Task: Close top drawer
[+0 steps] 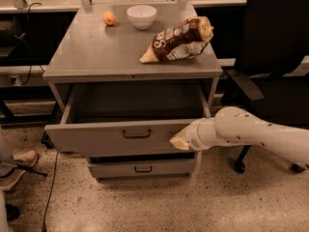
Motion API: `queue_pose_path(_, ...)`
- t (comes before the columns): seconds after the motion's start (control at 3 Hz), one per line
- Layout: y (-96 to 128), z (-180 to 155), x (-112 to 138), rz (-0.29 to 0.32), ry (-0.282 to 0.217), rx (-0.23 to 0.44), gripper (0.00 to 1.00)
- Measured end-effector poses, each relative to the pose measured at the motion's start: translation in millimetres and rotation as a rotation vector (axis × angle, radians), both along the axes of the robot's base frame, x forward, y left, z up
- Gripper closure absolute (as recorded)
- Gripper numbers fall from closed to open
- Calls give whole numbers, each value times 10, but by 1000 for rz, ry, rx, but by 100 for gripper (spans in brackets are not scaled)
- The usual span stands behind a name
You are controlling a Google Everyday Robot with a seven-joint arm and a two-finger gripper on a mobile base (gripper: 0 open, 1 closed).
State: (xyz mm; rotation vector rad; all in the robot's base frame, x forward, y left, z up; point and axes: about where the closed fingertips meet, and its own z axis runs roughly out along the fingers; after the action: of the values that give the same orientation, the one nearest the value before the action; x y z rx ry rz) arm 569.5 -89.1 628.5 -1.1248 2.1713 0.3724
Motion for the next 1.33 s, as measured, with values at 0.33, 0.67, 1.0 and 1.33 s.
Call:
queue_pose_path(0.33, -43, -10, 176, -12, -23, -8, 100)
queue_pose_path(0.67, -66, 15, 451, -28, -64, -18, 100)
queue_pose_path(1.0, -133, 102, 839, -58, -132, -19, 100)
queue_pose_path(1.33, -215, 231, 1110, -89, -197, -6, 100)
